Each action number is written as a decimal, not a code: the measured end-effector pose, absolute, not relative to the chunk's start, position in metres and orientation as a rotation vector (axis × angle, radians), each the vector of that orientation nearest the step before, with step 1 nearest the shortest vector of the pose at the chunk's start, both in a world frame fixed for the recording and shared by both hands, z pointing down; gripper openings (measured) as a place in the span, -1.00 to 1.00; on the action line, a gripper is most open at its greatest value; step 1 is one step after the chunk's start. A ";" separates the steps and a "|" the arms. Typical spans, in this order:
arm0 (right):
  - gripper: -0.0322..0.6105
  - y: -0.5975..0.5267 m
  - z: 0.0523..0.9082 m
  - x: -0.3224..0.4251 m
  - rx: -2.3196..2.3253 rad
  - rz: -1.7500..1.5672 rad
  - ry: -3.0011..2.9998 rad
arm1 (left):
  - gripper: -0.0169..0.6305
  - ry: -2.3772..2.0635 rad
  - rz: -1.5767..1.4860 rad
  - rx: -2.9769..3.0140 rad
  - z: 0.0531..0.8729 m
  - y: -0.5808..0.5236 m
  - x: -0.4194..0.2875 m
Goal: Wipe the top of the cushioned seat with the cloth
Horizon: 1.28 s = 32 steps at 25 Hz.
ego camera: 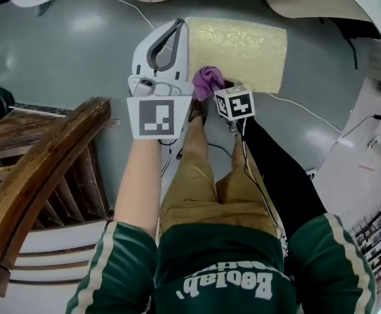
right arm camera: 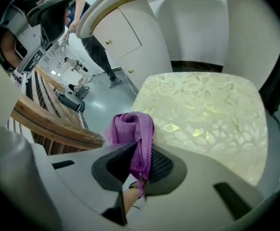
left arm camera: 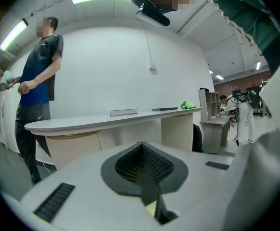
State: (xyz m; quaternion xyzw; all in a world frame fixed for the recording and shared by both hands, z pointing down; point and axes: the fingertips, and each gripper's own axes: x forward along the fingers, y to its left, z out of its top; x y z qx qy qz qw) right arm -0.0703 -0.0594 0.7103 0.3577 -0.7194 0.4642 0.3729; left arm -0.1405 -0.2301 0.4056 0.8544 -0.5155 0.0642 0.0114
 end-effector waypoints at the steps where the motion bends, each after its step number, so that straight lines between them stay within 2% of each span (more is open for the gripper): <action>1: -0.71 -0.059 0.710 -0.059 0.929 1.188 -1.835 | -0.90 -1.606 0.196 2.669 0.404 -0.230 -0.135; 18: -0.71 -0.042 0.716 0.137 1.099 1.116 -1.698 | -0.90 -1.529 0.180 2.748 0.390 -0.216 -0.030; 27: -0.71 -0.032 0.728 0.199 1.168 1.114 -1.609 | -0.90 -1.495 0.173 2.772 0.389 -0.208 0.009; 32: -0.71 -0.027 0.730 0.208 1.185 1.132 -1.592 | -0.90 -1.494 0.176 2.773 0.391 -0.206 0.015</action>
